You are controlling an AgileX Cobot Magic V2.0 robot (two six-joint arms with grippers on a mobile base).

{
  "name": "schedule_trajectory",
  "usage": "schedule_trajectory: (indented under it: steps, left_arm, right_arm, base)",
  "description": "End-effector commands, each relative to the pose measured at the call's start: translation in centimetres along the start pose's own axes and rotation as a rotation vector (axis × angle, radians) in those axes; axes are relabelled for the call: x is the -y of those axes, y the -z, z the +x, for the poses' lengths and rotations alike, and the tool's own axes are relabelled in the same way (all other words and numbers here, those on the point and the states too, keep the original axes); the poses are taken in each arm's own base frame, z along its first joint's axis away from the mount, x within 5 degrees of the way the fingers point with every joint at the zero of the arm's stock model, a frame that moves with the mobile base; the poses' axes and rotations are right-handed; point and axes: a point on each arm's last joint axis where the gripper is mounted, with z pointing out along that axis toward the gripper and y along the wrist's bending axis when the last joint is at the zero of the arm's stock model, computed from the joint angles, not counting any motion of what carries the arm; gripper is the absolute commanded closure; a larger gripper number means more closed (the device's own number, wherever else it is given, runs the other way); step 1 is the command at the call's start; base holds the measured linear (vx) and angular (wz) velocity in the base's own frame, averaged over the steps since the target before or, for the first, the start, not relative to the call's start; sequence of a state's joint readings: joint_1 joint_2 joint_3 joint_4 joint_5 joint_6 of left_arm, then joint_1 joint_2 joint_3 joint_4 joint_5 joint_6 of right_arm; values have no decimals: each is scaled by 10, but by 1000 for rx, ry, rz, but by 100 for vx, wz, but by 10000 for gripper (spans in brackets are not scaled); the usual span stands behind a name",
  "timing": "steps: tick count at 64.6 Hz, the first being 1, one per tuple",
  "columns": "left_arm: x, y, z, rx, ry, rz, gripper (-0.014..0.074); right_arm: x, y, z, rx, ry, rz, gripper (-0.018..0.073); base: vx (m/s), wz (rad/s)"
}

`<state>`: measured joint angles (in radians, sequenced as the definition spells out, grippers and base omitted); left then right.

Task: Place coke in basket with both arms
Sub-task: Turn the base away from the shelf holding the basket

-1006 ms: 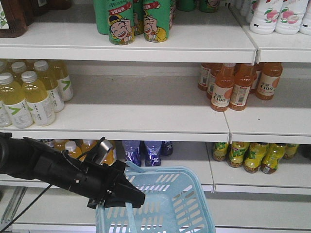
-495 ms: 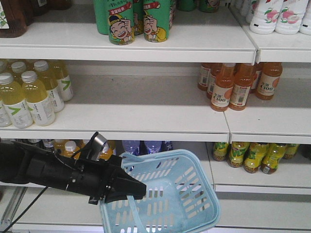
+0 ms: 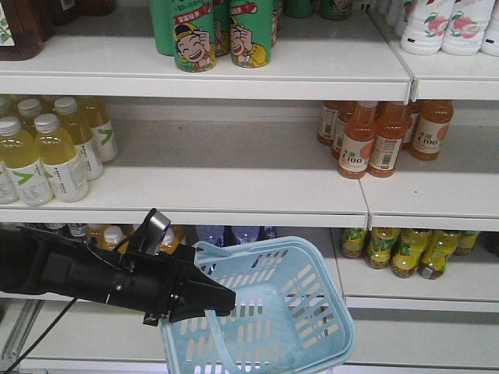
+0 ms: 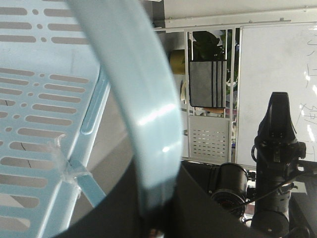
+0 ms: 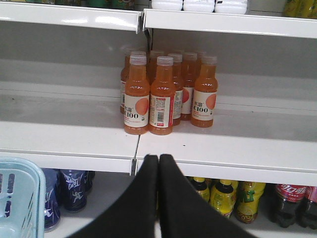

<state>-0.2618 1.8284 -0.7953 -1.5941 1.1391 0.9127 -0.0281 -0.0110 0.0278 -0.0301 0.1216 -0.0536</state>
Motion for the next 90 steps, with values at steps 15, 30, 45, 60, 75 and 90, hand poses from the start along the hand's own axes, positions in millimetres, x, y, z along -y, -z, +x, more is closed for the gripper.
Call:
schedule_trajectory:
  steps: [15, 30, 45, 60, 75, 90]
  left_arm:
    - [29, 5, 2, 0, -51, 135, 603]
    - [29, 5, 2, 0, -51, 135, 603]
    - [29, 5, 2, 1, -51, 134, 603]
    - [29, 5, 2, 1, -51, 134, 603]
    - [29, 5, 2, 1, -51, 134, 603]
    - [29, 5, 2, 1, -51, 134, 603]
  right_arm:
    - [0, 1, -5, 82, 9, 10, 569]
    - [0, 1, -5, 82, 9, 10, 569]
    - [0, 1, -5, 82, 9, 10, 569]
    - [0, 1, -5, 82, 9, 10, 569]
    - [0, 1, -5, 82, 9, 10, 569]
    - [0, 1, -5, 82, 9, 10, 569]
  base:
    - [0, 0]
    - [0, 0]
    - [-2, -6]
    - [-5, -22]
    - [-8, -41]
    - [-12, -46]
